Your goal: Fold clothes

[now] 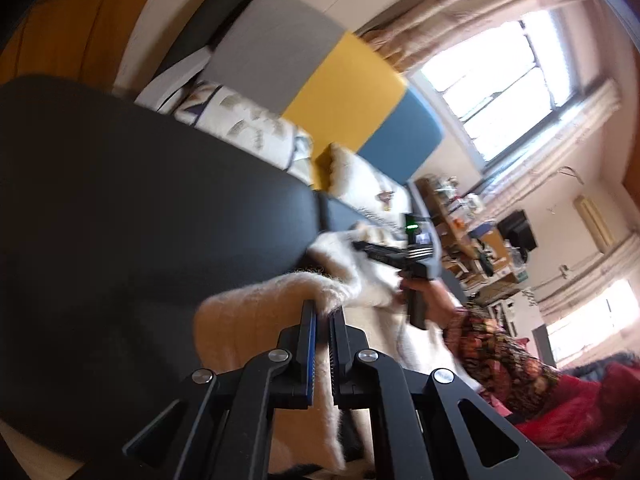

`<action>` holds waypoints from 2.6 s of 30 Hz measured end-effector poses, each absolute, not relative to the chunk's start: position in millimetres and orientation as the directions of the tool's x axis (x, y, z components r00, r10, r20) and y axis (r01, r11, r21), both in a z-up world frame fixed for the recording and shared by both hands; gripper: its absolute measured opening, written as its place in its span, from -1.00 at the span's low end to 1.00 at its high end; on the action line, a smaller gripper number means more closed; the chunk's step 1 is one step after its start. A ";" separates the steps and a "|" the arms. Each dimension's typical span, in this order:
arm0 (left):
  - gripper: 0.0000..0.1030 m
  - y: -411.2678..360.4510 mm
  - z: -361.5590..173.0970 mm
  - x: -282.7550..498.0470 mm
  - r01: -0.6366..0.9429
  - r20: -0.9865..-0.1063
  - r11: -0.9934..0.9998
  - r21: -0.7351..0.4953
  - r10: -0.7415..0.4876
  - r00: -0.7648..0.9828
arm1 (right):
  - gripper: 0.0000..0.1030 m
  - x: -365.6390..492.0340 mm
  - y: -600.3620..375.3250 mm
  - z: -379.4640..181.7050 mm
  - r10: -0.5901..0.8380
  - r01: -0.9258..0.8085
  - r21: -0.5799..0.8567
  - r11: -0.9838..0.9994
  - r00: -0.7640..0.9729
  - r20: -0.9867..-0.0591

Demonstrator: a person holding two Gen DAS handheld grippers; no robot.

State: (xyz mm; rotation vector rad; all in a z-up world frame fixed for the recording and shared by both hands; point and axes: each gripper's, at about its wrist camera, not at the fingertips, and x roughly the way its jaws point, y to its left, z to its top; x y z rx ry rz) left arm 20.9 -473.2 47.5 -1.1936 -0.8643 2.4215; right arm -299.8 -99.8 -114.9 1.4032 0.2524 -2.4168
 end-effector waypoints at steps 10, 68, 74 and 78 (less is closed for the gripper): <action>-0.88 -539.7 -51.5 -56.1 0.295 -0.695 -0.668 -0.683 0.472 -0.542 | -0.42 -304.9 -94.6 -119.0 -0.133 0.341 -0.067 -0.938 -0.532 -0.837; -0.86 -586.1 -75.0 -17.4 0.566 -0.874 -0.806 -0.175 -0.138 -0.466 | -0.39 -322.1 -89.7 -126.5 -0.102 0.294 -0.072 -0.953 -0.536 -0.838; -0.85 -581.4 -82.2 -0.8 0.611 -0.850 -0.782 -0.124 -0.235 -0.472 | -0.38 -326.5 -91.3 -129.7 -0.068 0.235 -0.082 -0.969 -0.569 -0.819; -0.79 -538.1 -63.2 9.8 0.551 -0.797 -0.830 -0.087 -0.274 -0.538 | -0.36 -323.6 -75.6 -121.8 -0.171 0.276 0.025 -0.961 -0.520 -0.837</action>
